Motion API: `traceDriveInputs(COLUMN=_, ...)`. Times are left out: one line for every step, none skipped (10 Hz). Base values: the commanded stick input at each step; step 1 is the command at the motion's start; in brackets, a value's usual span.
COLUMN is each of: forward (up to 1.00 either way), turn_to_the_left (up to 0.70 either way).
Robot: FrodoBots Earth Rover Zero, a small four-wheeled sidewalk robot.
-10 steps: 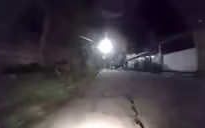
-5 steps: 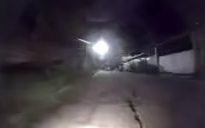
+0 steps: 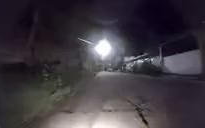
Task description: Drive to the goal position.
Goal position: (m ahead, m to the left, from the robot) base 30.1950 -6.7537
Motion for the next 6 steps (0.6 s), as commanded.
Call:
traceDriveInputs(forward=0.70, turn_to_the_left=0.00)
traceDriveInputs(forward=0.70, turn_to_the_left=0.00)
traceDriveInputs(forward=0.70, turn_to_the_left=0.00)
traceDriveInputs(forward=0.70, turn_to_the_left=-0.07)
traceDriveInputs(forward=0.70, turn_to_the_left=-0.32)
traceDriveInputs(forward=0.70, turn_to_the_left=-0.35)
